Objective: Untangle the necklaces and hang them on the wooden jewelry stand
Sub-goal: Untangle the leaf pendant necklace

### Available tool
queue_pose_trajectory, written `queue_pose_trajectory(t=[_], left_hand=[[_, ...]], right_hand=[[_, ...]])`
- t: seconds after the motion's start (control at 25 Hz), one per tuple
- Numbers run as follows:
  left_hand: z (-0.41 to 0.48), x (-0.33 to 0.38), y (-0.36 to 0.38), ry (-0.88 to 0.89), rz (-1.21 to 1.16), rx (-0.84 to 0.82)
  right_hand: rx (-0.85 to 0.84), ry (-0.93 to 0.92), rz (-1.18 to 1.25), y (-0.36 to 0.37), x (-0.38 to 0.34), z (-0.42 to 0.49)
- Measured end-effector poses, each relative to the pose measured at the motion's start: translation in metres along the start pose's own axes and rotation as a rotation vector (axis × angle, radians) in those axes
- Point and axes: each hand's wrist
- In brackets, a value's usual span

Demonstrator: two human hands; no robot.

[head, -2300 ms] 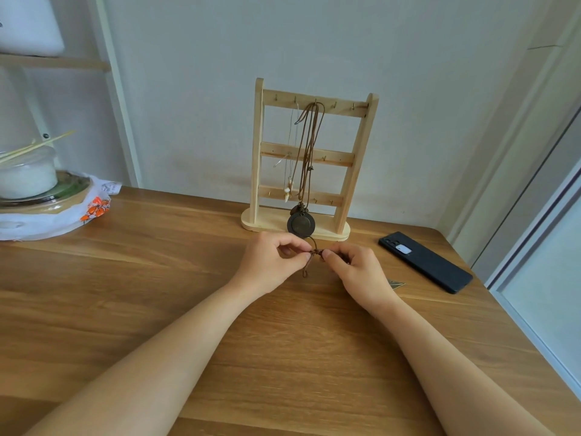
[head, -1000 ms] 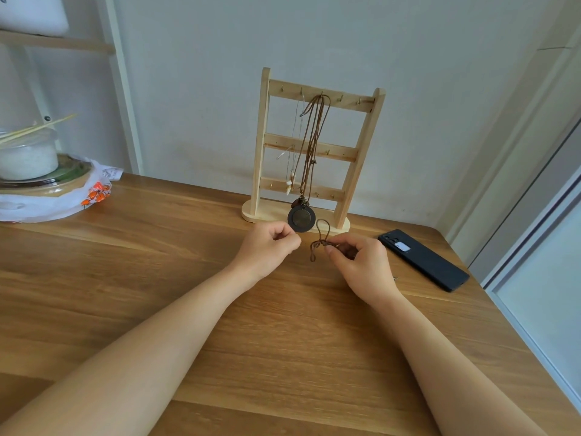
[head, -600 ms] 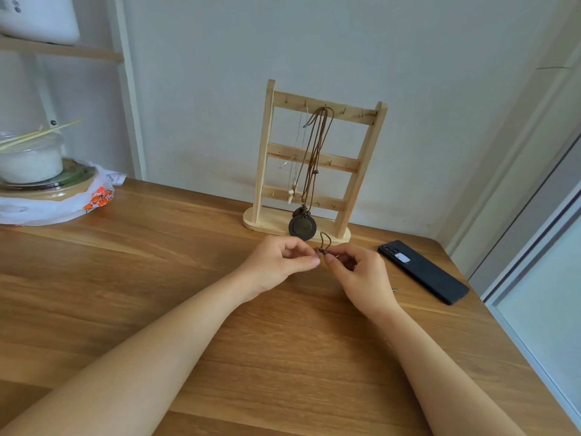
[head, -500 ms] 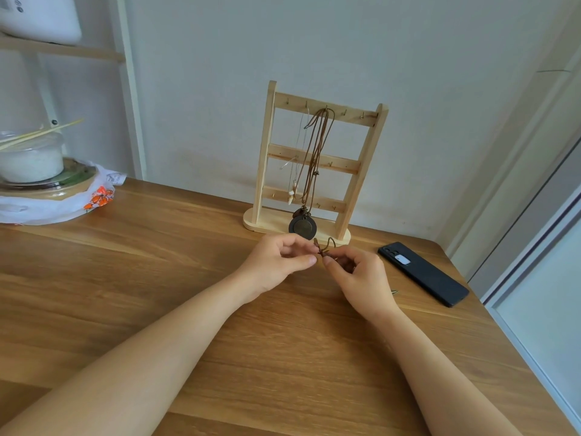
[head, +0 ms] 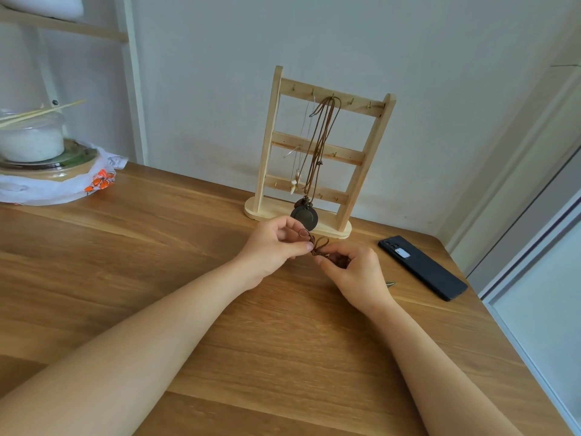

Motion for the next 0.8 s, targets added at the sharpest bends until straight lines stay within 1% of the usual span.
queue_pose_trajectory(t=[0.12, 0.16, 0.28, 0.48, 0.6, 0.72, 0.8], left_hand=[[0.0, 0.002, -0.002, -0.021, 0.01, -0.055], [0.0, 0.004, -0.001, -0.031, -0.02, -0.082], [0.0, 0.007, 0.001, -0.077, -0.138, -0.157], [-0.001, 0.01, -0.002, -0.24, -0.369, -0.308], [0.0, 0.011, -0.007, -0.303, -0.463, -0.353], [0.001, 0.011, -0.01, -0.317, -0.483, -0.373], [0.001, 0.01, -0.011, -0.32, -0.553, -0.366]], right_hand=[[0.008, 0.016, 0.007, 0.001, 0.003, 0.0], [0.013, 0.033, 0.011, 0.001, 0.004, 0.001], [0.034, 0.081, 0.011, 0.002, 0.007, 0.002], [0.068, 0.093, 0.007, 0.001, 0.005, 0.003], [0.09, 0.094, 0.005, 0.001, 0.003, 0.003], [0.11, 0.075, -0.007, 0.0, 0.0, 0.003], [0.127, 0.059, -0.028, -0.001, -0.001, 0.002]])
Point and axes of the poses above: each hand's wrist, its own z-axis towards the middle knuckle, its own y-axis out of the palm, x = y × z, and after that the axes turned 8 degrees about -y, right-handed
